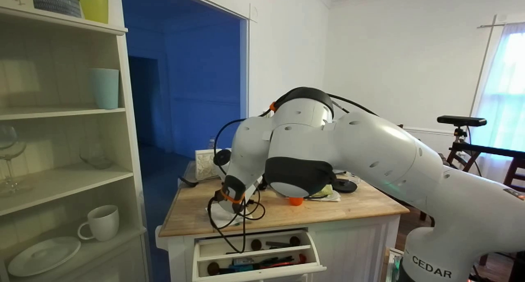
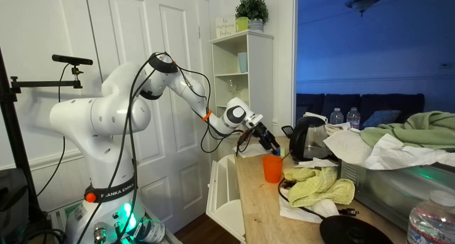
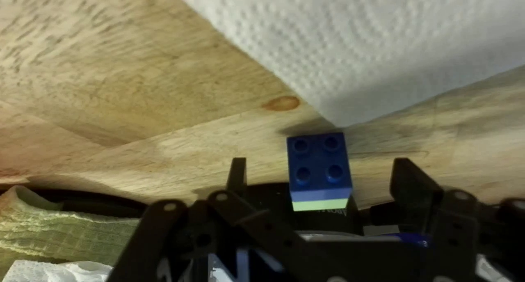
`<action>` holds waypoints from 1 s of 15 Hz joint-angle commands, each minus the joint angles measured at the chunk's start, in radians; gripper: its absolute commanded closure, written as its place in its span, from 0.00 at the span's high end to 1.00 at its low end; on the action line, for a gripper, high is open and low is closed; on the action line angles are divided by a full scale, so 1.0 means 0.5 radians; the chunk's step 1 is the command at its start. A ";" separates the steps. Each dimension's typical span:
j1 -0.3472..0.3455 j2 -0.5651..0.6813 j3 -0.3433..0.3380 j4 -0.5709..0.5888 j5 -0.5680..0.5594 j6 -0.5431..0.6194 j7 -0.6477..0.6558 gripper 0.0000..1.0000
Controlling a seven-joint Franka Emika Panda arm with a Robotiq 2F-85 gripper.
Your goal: Move the white and yellow stack of blocks to the front left corner of the counter.
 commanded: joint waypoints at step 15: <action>0.191 0.187 -0.211 0.209 0.330 -0.943 0.083 0.11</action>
